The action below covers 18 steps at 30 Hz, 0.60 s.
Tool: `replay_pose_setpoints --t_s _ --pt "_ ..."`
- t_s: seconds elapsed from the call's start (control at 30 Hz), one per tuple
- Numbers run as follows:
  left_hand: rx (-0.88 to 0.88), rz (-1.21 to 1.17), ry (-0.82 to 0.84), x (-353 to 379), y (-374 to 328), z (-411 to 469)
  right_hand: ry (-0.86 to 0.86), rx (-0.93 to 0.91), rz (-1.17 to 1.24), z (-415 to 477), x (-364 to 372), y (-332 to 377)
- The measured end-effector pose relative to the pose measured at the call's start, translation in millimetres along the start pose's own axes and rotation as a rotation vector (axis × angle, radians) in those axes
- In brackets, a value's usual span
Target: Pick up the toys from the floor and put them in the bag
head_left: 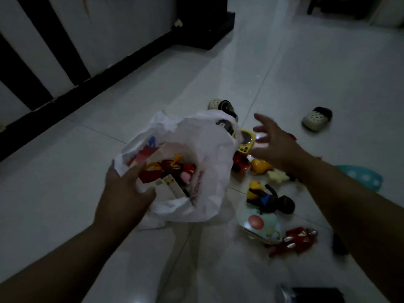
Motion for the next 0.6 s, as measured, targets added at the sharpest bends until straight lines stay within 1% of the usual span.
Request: replay_pose_setpoints --t_s 0.03,0.07,0.13,0.17,0.23,0.27,0.37,0.5,0.6 --pt "-0.011 0.004 0.006 -1.5 2.4 4.3 0.034 0.049 -0.039 -11.4 0.7 -21.1" --pt "-0.029 0.016 0.025 -3.0 4.0 7.8 0.09 0.104 -0.157 -22.1 2.8 -43.5" --pt "-0.077 0.045 0.088 -5.6 2.9 11.4 0.264 0.192 -0.519 -40.1 14.3 -83.6" --pt "-0.084 0.056 0.123 -4.6 1.2 12.0 0.338 0.229 -0.634 -48.1 24.4 -99.3" --pt "-0.063 0.07 0.181 -1.8 -2.9 10.3 0.453 0.309 -0.714 -62.0 49.4 -126.0" --pt "-0.044 0.081 0.192 -1.3 -4.3 8.8 0.482 0.316 -0.784 -66.5 62.7 -135.4" --pt "-0.016 0.11 0.187 0.9 -2.2 6.7 0.506 0.311 -1.04 -72.6 89.3 -148.8" --pt "-0.009 0.098 0.172 1.9 5.8 8.9 0.487 0.28 -1.16 -67.4 98.6 -144.1" --pt "0.006 0.087 0.177 2.0 14.2 9.4 0.413 0.178 -1.202 -65.5 95.2 -141.8"
Point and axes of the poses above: each hand's wrist, its own z-axis towards the middle knuckle, its own x-axis out of the palm, y = z × x, the point moved 1 cm from there along z, towards the middle knuckle, and after that the axes turned 3 degrees about y, right-handed, at the moved point
